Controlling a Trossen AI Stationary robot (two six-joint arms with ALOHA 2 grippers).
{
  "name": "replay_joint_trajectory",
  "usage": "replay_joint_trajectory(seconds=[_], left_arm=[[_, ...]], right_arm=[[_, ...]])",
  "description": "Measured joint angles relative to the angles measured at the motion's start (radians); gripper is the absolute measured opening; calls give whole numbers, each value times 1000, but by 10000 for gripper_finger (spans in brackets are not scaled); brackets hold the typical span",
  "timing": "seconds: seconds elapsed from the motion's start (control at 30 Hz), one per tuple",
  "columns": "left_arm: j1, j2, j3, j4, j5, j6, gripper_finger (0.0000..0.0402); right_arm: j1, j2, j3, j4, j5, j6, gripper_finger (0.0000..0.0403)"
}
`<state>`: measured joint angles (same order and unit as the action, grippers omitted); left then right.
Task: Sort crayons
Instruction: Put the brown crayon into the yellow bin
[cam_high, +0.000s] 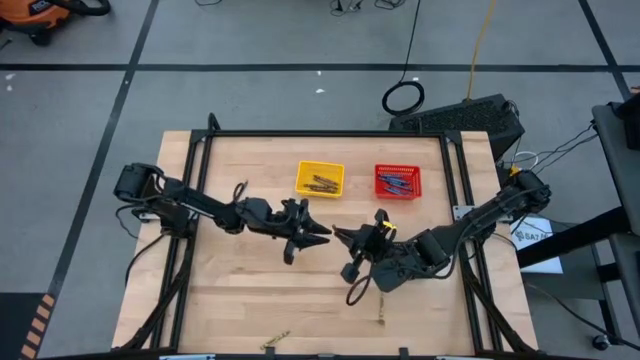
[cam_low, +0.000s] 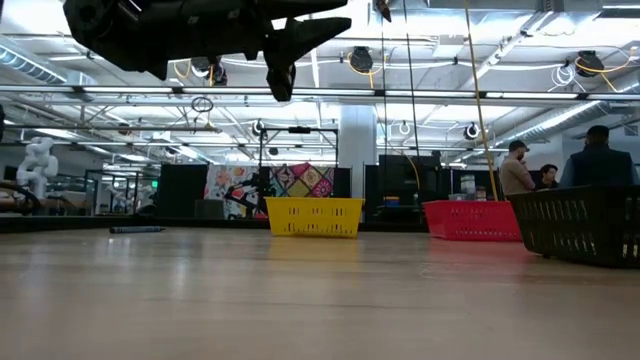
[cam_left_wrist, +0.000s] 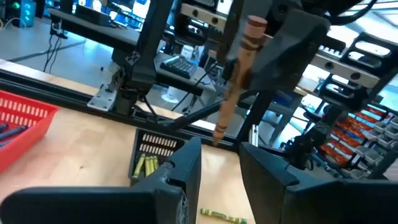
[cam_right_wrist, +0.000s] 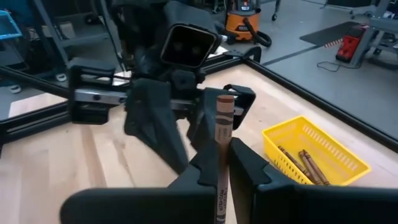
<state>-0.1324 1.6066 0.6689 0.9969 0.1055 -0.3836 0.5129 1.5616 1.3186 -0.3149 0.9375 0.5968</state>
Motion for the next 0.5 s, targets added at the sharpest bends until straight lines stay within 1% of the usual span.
replay_joint_trajectory(seconds=[0.13, 0.27, 0.5], left_arm=[[-3, 0, 10, -1, 2, 1, 114], [-2, 0, 29, -2, 2, 5, 114], [2, 0, 62, -22, -8, 6, 114]], right_arm=[[-17, 0, 0, 3, -1, 0, 0], [-30, 1, 0, 16, -27, -2, 0], [-36, 8, 0, 68, -53, -45, 0]])
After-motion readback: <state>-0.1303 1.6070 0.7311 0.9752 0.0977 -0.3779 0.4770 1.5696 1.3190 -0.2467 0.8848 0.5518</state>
